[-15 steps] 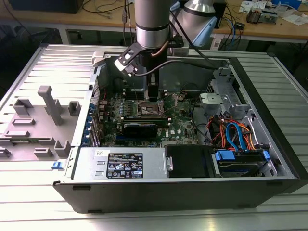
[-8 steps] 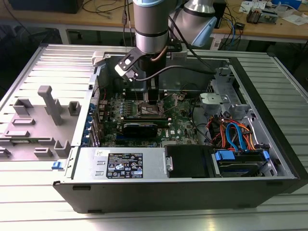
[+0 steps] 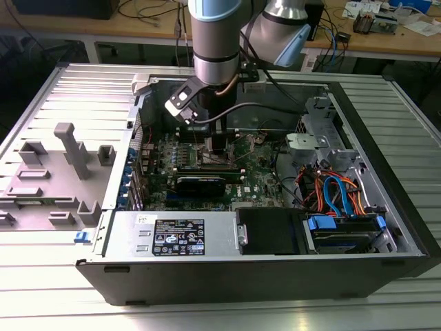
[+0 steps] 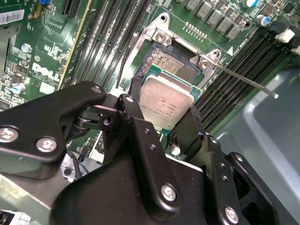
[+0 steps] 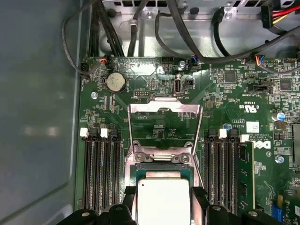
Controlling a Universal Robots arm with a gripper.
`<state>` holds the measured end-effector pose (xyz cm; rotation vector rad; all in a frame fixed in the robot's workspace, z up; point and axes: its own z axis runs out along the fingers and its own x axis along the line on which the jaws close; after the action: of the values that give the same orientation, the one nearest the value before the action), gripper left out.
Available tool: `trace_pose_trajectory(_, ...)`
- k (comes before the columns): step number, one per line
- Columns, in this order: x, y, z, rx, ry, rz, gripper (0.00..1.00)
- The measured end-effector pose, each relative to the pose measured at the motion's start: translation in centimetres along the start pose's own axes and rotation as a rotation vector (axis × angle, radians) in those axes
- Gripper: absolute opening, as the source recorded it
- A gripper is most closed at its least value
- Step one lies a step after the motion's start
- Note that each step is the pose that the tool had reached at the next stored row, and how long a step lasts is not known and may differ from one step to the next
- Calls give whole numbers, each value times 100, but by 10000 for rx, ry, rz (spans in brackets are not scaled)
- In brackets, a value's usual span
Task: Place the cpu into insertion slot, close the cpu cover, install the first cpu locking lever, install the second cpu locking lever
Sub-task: 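Place the cpu into insertion slot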
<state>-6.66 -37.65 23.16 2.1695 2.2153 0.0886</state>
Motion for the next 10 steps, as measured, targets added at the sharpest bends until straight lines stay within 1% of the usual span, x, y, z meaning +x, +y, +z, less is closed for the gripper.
trace_pose_trajectory(2,1,-20,17,-1,3,-12,54)
trace_pose_trajectory(5,1,-27,87,1,-55,-18,54)
trace_pose_trajectory(6,0,-30,118,1,-61,-18,54)
trace_pose_trajectory(10,-1,-34,182,1,-63,-14,54)
